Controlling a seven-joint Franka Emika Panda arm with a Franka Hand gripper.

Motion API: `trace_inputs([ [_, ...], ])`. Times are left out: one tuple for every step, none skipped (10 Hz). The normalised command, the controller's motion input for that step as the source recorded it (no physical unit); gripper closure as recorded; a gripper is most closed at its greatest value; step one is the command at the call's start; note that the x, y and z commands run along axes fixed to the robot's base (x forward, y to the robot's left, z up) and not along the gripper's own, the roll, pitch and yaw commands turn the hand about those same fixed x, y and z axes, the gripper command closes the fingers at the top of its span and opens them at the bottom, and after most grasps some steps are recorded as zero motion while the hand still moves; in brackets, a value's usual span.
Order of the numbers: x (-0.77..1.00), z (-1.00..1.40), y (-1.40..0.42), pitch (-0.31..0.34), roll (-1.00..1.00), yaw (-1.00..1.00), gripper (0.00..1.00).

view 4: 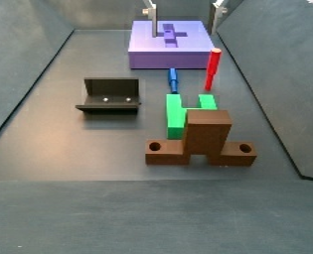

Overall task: Pick up the green object. Move up. Place the green object on the fixture. Regrasp the green object. Move to above the board. Insert the green object.
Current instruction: Pick up the green object.

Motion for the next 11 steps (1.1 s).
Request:
trace_inputs([
  [0.02,0.00,0.00,0.001,0.00,0.00,0.00],
  [0.05,-0.15,0.00,0.000,-0.01,-0.08,0.00],
  [0.09,-0.25,-0.17,-0.011,-0.03,-0.03,0.00],
  [0.00,-0.69,-0.15,-0.126,-0.12,-0.09,0.00],
  [0.00,-0.74,-0.19,-0.134,-0.15,-0.07,0.00],
  [0.00,-0.75,-0.14,-0.100,-0.16,0.00,0.00],
  [0.00,-0.76,-0.05,-0.114,-0.14,0.00,0.00],
  [0.00,-0.62,-0.06,-0.170,-0.16,0.09,0.00],
  [0.00,-0.67,-0.15,-0.207,-0.09,0.04,0.00],
  [0.00,-0.71,-0.14,-0.229,-0.06,0.00,0.00],
  [-0.01,-0.71,-0.16,-0.243,-0.04,0.00,0.00],
])
